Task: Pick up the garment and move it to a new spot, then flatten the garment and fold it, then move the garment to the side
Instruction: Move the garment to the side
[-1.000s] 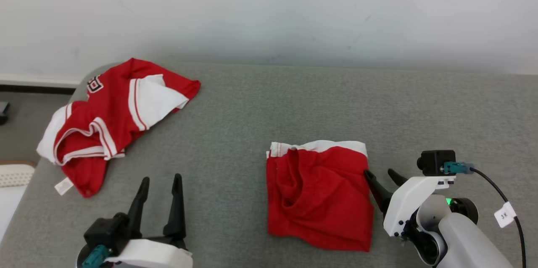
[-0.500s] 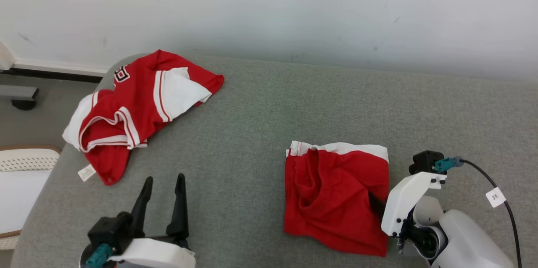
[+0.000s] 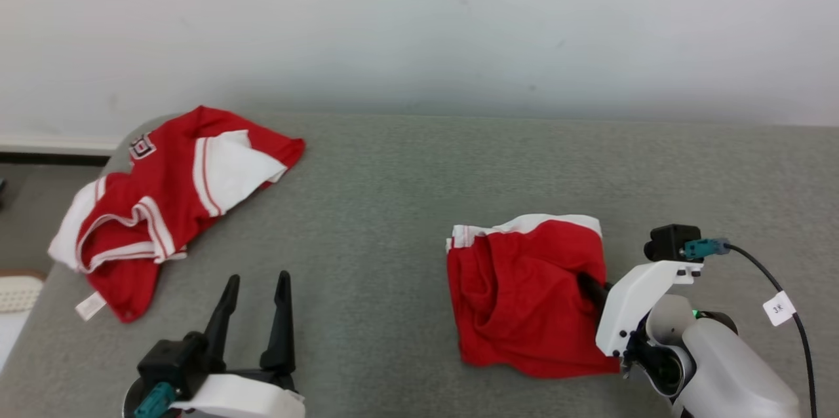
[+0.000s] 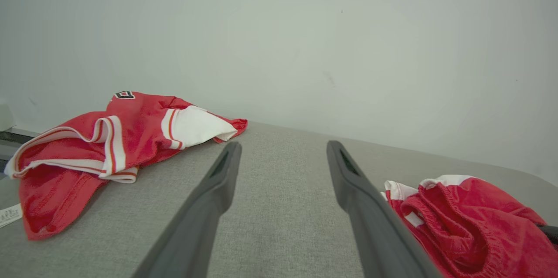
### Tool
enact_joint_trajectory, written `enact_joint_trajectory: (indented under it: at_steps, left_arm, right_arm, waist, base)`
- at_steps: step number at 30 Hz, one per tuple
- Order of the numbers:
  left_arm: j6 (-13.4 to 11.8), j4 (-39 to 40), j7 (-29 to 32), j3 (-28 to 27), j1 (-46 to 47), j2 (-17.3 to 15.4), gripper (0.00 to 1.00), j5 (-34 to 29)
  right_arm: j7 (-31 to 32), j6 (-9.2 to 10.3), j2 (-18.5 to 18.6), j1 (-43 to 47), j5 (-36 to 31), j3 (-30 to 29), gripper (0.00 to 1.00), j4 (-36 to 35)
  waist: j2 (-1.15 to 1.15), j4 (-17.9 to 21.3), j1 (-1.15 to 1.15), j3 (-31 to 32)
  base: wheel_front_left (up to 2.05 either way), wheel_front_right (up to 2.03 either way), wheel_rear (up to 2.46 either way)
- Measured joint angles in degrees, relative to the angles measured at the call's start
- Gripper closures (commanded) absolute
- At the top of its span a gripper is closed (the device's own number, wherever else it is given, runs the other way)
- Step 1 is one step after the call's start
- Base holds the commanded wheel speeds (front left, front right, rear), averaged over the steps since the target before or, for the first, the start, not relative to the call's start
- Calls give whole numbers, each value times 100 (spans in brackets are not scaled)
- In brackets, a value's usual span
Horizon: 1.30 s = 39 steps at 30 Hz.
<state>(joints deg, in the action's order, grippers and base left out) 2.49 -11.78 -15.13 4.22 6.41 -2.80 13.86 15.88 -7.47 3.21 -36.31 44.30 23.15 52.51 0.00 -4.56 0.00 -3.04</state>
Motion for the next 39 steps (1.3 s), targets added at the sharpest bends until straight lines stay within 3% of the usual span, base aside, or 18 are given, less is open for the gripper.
enact_joint_trajectory:
  at_steps: [23, 30, 39]
  left_arm:
    - [177, -66, 0, 1161, 578, 4, 0, -96]
    - [202, -80, 0, 1335, 861, 4, 0, -198]
    - [282, -140, 0, 1329, 1282, -10, 0, -450]
  right_arm:
    - [-437, 0, 620, -53, 113, -152, 100, -474]
    - [-625, 0, 870, -224, 59, -83, 100, -635]
    - [-789, -1, 1815, -1149, -164, 358, 100, -844]
  waist:
    - [0, 2127, 0, -326]
    - [0, 2203, 0, -715]
    - [0, 1937, 0, -1488]
  base:
    - [0, 0, 0]
    - [0, 0, 0]
    - [0, 0, 0]
